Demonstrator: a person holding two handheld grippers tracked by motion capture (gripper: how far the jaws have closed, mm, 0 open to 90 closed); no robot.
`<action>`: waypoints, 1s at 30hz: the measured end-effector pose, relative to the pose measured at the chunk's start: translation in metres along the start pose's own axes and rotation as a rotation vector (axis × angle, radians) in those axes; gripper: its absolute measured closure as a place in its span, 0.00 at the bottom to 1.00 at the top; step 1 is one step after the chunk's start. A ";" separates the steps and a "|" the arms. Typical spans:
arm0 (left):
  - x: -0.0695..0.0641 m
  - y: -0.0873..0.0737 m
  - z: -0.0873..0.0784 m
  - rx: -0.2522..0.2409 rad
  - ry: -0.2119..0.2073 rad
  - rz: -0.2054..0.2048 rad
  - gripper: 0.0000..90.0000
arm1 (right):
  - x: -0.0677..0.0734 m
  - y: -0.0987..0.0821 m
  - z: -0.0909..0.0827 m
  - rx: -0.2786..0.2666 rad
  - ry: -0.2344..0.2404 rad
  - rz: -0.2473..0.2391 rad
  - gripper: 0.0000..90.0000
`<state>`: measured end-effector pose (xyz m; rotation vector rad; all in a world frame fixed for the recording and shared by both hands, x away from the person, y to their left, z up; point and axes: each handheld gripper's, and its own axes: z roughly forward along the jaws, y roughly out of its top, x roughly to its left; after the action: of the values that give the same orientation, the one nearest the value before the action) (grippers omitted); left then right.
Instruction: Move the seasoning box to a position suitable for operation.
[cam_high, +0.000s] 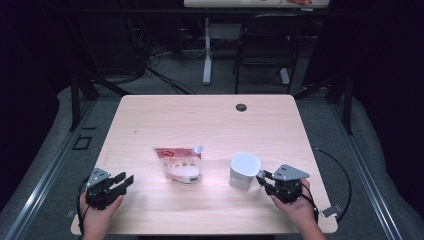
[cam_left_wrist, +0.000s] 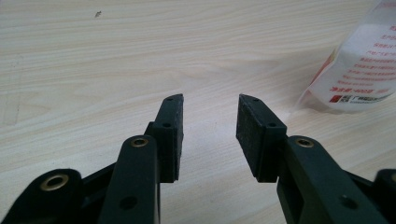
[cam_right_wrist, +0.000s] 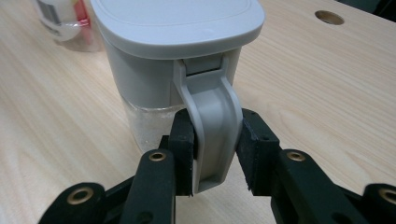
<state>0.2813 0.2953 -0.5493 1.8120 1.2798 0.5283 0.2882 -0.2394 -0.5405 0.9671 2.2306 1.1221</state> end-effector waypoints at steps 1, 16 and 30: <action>0.000 0.000 0.000 0.000 0.000 0.000 0.69 | 0.001 0.000 -0.001 0.000 0.008 -0.004 0.76; -0.001 -0.001 0.000 0.004 -0.002 0.007 0.68 | 0.001 -0.003 -0.004 -0.004 0.049 -0.009 0.75; 0.000 -0.002 -0.002 0.010 0.011 0.000 0.67 | -0.006 -0.001 -0.028 -0.047 0.099 0.114 0.78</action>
<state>0.2787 0.2965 -0.5496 1.8199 1.2920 0.5333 0.2737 -0.2584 -0.5248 1.0522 2.2392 1.2925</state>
